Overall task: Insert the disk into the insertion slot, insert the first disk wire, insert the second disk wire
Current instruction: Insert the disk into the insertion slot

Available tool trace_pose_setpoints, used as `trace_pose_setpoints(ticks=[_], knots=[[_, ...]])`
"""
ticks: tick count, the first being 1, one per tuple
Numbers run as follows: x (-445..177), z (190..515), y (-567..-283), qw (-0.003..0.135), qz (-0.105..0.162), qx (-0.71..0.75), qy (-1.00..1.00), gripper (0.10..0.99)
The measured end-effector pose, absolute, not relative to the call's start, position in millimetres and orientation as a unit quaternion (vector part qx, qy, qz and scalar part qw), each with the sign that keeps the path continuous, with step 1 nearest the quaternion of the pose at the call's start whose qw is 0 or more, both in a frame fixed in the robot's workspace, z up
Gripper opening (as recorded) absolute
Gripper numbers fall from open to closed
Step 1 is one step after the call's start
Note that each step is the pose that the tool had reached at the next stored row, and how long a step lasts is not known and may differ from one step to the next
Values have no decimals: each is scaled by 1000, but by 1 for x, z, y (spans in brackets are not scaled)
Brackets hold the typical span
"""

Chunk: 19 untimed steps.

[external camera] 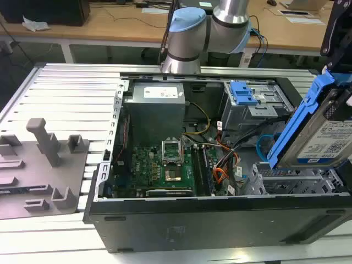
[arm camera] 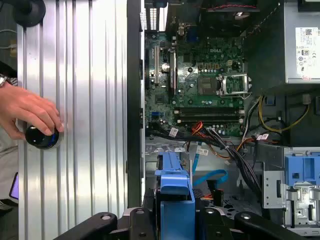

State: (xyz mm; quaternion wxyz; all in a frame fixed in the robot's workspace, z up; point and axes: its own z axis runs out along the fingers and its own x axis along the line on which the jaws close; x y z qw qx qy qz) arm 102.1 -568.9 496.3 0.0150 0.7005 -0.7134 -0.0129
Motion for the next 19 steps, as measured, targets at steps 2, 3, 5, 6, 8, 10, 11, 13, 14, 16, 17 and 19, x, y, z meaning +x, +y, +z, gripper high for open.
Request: trace_pose_setpoints(ticks=[2, 3, 5, 6, 8, 10, 11, 13, 14, 16, 17, 19], knots=[[102, 490, -569, 15, -13, 701, -713, 369], [102, 488, -569, 15, -13, 701, -713, 369], [103, 486, -569, 15, -13, 701, -713, 369], [103, 486, -569, 15, -13, 701, -713, 369], [104, 485, -568, 15, -13, 701, -713, 369], [105, 485, -565, 15, -13, 700, -713, 369], [105, 485, -560, 15, -13, 700, -713, 369], [105, 485, -549, 15, -13, 700, -713, 369], [105, 485, -543, 15, -12, 700, -713, 369], [105, 485, -539, 15, -12, 701, -713, 369], [105, 485, -537, 15, -12, 701, -713, 369], [105, 485, -536, 15, -12, 700, -713, 369]])
